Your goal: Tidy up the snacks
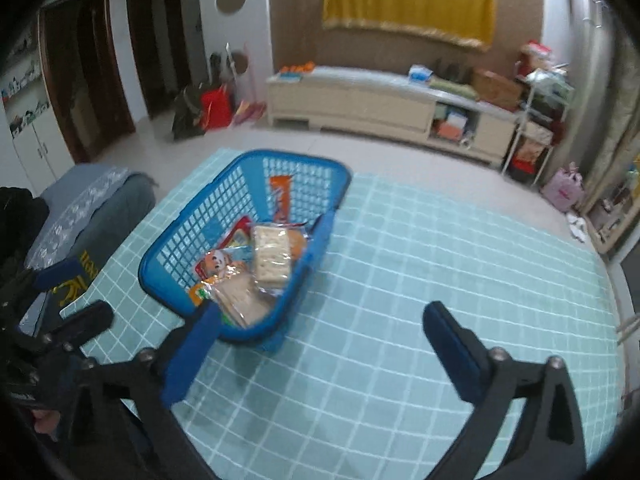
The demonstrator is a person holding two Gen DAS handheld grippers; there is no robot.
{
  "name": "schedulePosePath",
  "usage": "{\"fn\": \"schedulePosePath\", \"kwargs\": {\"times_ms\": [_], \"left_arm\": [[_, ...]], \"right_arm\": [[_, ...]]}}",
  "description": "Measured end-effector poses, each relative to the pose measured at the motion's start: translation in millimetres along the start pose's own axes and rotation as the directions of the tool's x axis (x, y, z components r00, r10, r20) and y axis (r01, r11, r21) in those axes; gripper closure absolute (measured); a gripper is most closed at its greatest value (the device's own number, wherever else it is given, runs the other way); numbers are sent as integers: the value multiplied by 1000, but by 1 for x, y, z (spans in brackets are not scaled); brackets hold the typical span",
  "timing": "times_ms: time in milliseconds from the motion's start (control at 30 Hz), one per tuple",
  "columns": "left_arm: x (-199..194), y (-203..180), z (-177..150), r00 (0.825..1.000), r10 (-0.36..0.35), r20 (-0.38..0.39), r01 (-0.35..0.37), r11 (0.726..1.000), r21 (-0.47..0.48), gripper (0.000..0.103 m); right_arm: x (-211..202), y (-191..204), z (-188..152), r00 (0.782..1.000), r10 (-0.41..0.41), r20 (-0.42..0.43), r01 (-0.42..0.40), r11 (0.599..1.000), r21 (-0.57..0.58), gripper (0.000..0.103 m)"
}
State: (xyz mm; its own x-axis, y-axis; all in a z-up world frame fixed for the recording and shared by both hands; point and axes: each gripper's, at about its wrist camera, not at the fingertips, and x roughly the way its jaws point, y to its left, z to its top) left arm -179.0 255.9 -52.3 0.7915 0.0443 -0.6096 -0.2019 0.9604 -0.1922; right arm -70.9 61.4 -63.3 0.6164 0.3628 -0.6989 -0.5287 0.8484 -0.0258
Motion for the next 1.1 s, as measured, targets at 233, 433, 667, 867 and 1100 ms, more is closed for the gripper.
{"fn": "schedulePosePath", "kwargs": {"times_ms": [233,433,667,867,1100], "left_arm": [[-54,-46,-30,994,27,101,-34,997,67,0],[-88,-64,-47,987,38,154,-51,996,80,0],[-110,-75,-54,979,43,202,-63,993,96,0],[-118,-76,-57,975,50,215,-73,992,99,0],[-114,-79,-62,978,48,203,-73,990,119,0]], "right_arm": [[-71,-2,-44,987,-54,150,51,998,26,0],[-121,3,-68,967,-76,242,67,997,47,0],[-140,15,-86,960,-82,268,68,996,64,0],[-146,21,-91,954,-63,291,47,997,61,0],[-151,24,-97,953,-61,296,44,997,64,0]]}}
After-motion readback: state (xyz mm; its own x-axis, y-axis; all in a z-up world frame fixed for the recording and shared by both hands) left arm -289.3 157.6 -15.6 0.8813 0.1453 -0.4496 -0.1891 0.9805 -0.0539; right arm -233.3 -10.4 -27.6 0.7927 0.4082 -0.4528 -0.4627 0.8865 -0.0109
